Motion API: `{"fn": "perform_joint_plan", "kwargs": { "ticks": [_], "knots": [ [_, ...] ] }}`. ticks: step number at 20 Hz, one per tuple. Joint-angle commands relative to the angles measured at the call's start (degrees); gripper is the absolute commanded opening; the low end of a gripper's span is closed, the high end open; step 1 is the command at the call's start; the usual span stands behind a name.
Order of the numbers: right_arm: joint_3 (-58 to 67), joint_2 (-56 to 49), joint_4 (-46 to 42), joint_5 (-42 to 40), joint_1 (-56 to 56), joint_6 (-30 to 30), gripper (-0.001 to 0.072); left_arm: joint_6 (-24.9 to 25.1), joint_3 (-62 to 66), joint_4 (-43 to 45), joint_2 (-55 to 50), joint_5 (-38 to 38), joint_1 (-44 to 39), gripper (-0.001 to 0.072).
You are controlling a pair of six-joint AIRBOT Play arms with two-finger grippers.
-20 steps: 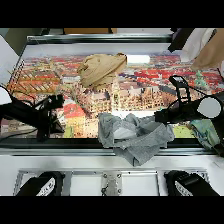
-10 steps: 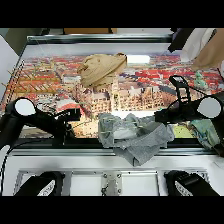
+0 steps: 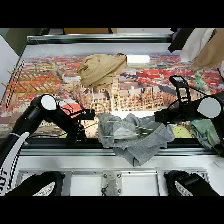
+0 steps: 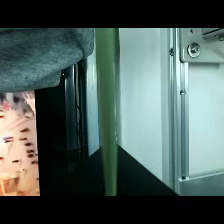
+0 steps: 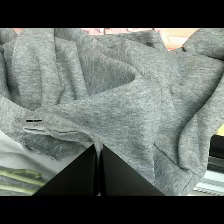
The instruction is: Fold the clothes and pants, and hang the long-sleeved shirts on hangers.
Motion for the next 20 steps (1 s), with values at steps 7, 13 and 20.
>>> {"fn": "perform_joint_plan", "kwargs": {
  "ticks": [7,13,20],
  "knots": [
    [0.0,0.0,2.9,0.0,0.0,0.0,0.0022,-0.5,0.1,-5.4,-5.4,3.4,-3.2,0.0014],
    [5.1,0.0,3.9,3.5,0.2,-3.8,0.002,-2.2,0.1,-5.6,-5.7,5.7,-4.0,0.0014],
    [13.9,-2.1,6.1,4.6,5.3,-1.1,0.002,-2.1,0.1,-8.5,-5.7,7.1,-4.0,0.0014]
  ]
}}
